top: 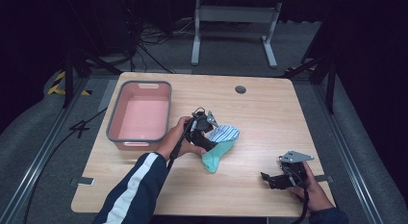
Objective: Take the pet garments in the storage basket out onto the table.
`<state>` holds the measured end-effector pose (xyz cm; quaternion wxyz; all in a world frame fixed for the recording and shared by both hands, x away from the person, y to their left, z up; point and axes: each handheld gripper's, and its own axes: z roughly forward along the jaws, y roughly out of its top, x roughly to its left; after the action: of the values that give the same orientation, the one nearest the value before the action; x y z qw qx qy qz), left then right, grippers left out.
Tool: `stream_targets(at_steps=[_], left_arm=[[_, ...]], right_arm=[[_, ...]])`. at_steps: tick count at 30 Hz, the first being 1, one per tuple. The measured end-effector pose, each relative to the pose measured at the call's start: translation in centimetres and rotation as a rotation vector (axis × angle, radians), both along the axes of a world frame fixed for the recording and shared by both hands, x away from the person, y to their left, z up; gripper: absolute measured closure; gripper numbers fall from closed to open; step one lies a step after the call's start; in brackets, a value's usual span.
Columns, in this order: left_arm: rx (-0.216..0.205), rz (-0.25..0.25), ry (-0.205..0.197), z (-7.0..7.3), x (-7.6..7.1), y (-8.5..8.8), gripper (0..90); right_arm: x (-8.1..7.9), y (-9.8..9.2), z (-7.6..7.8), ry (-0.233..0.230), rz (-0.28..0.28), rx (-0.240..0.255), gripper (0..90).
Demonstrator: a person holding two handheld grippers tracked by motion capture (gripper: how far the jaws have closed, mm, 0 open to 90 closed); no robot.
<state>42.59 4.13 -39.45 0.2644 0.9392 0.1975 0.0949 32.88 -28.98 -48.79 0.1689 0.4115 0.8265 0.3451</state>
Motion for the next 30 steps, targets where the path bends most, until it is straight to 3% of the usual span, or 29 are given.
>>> stream_targets(at_steps=[13,23,30], left_arm=[[-0.012,-0.031,-0.069,2.7,-1.8,1.5,28.6],[-0.005,-0.041,-0.095,4.1,-3.1,3.5,25.8],[0.037,-0.058,-0.109,4.5,-4.0,5.1,24.3]], right_arm=[[0.0,0.0,0.0,0.0,0.0,0.0,0.5],[0.0,0.0,0.0,0.0,0.0,0.0,0.6],[0.0,0.0,0.0,0.0,0.0,0.0,0.5]])
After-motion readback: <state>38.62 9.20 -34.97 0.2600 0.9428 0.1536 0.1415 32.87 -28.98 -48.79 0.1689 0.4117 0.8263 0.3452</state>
